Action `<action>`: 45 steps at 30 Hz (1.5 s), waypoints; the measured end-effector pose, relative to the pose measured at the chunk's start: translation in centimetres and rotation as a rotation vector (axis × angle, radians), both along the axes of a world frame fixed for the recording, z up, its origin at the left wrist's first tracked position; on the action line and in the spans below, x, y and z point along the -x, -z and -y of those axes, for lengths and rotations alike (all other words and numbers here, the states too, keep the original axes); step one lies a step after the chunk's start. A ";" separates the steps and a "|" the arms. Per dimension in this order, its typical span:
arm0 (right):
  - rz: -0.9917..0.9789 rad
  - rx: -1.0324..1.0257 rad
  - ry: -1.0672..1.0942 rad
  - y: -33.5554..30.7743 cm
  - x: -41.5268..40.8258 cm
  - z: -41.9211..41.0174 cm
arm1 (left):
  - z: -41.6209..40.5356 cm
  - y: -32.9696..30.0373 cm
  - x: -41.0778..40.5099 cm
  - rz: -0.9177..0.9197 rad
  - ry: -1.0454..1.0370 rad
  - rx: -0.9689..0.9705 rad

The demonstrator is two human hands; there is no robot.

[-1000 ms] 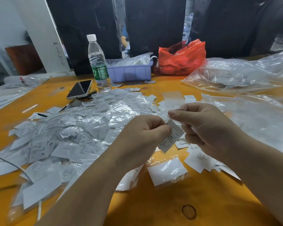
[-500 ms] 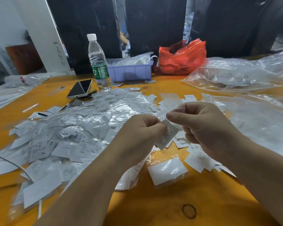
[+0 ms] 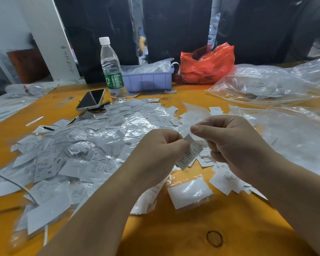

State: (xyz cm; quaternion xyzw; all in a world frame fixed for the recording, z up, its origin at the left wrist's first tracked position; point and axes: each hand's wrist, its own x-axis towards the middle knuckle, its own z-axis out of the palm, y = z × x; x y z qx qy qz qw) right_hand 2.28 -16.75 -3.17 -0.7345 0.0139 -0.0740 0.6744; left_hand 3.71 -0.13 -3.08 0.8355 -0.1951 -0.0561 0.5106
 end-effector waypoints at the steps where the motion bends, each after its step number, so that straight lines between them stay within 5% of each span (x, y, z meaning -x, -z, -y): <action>1: -0.004 -0.007 0.004 0.0 0.0 0.0 | 0.0 0.0 0.0 -0.005 -0.003 -0.008; 29: -0.015 -0.045 -0.030 -0.3 0.3 -0.3 | 0.0 0.0 0.1 -0.022 -0.002 -0.053; 45: -0.059 -0.055 -0.111 -0.3 0.3 -0.3 | -0.2 -0.1 -0.3 -0.147 -0.039 0.110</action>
